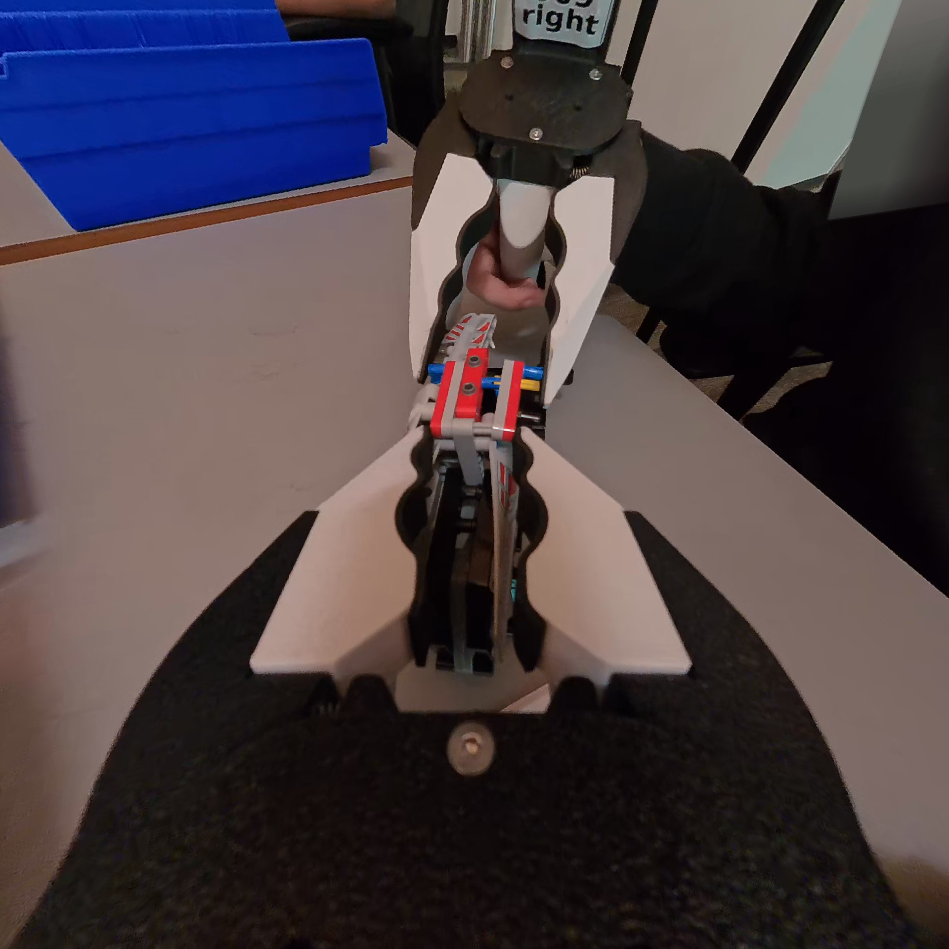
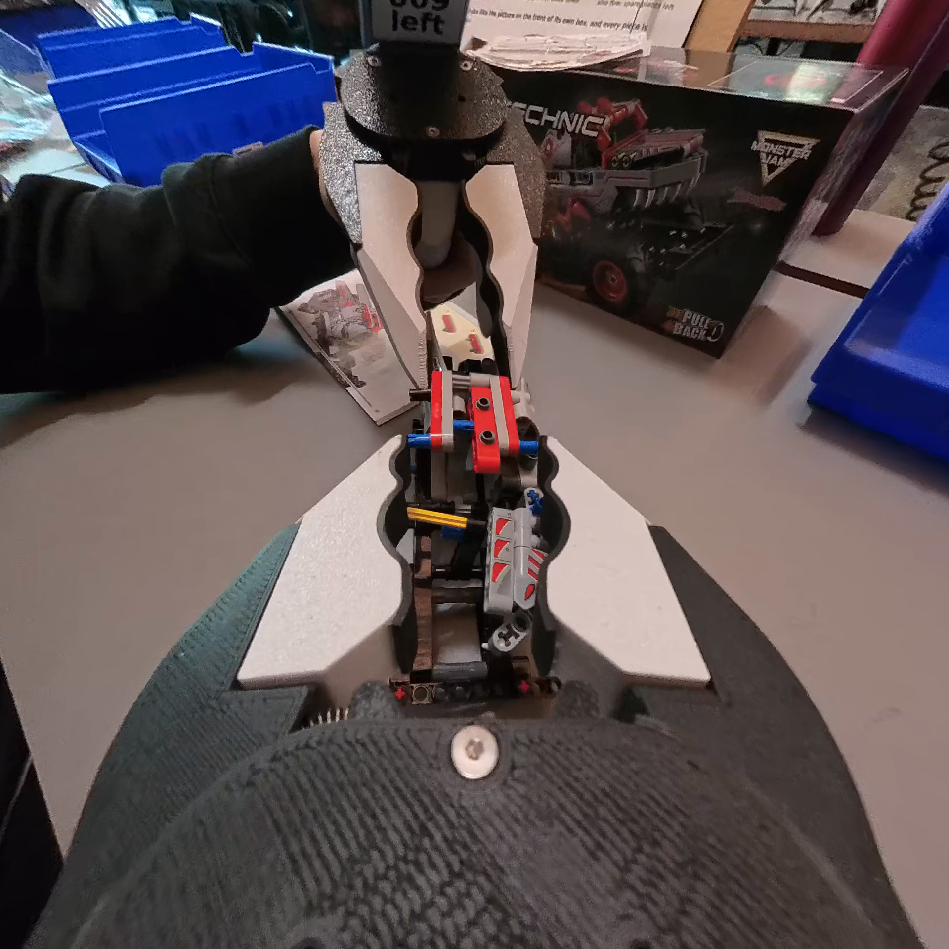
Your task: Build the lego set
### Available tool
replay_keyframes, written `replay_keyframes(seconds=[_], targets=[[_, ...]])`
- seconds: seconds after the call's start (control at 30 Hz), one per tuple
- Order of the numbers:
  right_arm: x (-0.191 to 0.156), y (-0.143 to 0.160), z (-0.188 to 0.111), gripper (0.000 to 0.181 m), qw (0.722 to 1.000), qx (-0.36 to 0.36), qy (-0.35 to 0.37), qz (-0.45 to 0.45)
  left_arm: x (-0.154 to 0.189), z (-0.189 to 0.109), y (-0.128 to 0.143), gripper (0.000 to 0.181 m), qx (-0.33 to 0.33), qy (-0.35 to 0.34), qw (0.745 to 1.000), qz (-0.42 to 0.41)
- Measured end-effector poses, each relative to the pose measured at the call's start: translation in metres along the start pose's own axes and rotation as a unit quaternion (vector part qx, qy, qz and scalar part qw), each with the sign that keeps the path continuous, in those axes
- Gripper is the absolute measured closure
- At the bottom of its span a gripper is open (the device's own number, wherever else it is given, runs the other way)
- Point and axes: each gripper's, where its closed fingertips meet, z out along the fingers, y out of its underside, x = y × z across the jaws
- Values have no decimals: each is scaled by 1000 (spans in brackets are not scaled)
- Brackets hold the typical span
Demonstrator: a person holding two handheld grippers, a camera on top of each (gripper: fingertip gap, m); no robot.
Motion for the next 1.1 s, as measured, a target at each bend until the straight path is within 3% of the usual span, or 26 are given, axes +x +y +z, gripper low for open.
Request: replay_keyframes(seconds=[0.3, 1.1], targets=[[2, 1, 0, 129, 998, 12, 0, 57, 1, 0, 0, 152, 2, 0, 1000, 7], [-9, 0, -1, 135, 1000, 19, 13, 8, 8, -1, 2, 151, -10, -11, 999, 49]])
